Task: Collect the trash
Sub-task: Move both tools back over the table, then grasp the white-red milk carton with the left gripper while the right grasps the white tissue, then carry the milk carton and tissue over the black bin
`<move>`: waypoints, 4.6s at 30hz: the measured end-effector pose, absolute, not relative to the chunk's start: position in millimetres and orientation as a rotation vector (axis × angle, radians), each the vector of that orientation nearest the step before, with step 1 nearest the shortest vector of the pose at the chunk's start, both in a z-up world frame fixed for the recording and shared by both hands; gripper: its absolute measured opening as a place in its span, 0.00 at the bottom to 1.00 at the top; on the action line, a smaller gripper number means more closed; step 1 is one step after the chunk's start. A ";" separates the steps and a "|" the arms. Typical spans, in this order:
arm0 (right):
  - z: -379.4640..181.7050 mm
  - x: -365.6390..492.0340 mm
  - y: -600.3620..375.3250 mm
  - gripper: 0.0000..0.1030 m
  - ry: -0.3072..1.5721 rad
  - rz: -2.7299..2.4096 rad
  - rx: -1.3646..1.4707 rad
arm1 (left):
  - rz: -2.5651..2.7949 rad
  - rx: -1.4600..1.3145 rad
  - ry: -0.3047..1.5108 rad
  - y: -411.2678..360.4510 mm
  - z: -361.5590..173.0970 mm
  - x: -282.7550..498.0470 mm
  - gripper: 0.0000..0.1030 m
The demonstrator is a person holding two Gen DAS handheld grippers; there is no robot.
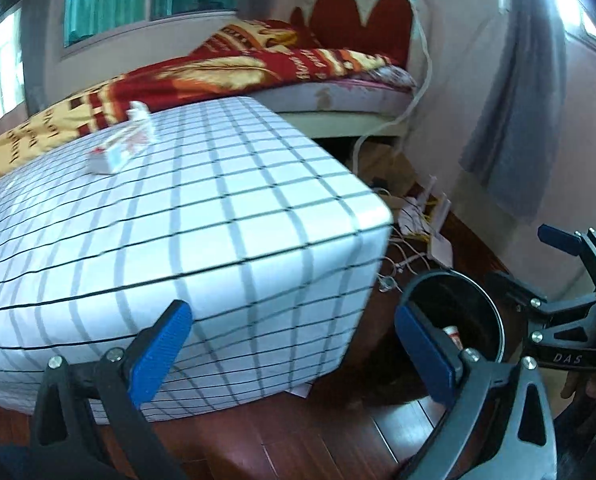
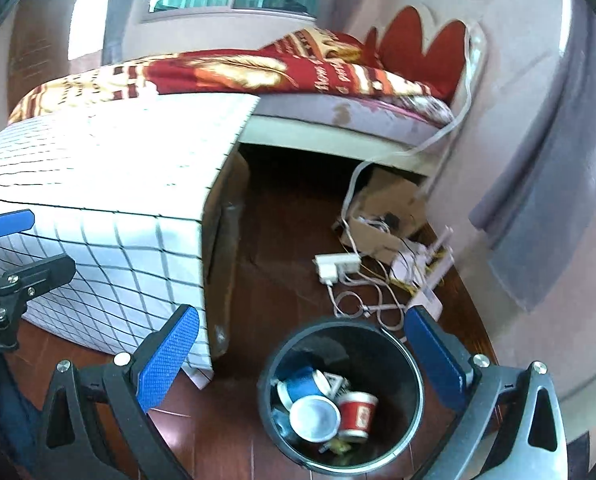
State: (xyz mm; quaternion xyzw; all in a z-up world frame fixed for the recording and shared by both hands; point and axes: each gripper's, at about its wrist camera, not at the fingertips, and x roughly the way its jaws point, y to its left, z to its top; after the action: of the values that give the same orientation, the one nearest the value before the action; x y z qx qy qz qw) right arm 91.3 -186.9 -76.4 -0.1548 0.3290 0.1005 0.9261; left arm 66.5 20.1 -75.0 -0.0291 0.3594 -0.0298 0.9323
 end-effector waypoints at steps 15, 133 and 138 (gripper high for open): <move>-53.9 151.0 -32.3 1.00 0.685 0.435 -0.299 | 0.248 -0.135 0.662 183.4 -50.2 72.0 0.99; 25.7 141.9 -53.4 0.31 0.604 0.519 -0.203 | 0.022 0.064 0.576 108.4 19.1 96.3 0.50; 22.2 135.7 -83.0 0.31 0.611 0.476 -0.176 | -0.018 0.086 0.576 83.0 16.0 95.3 0.50</move>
State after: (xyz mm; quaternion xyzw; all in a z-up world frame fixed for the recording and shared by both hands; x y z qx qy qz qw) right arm 135.7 -83.0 22.2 -0.0855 0.2973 0.2320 0.9222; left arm 95.3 83.0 16.0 0.0424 0.2840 -0.0091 0.9578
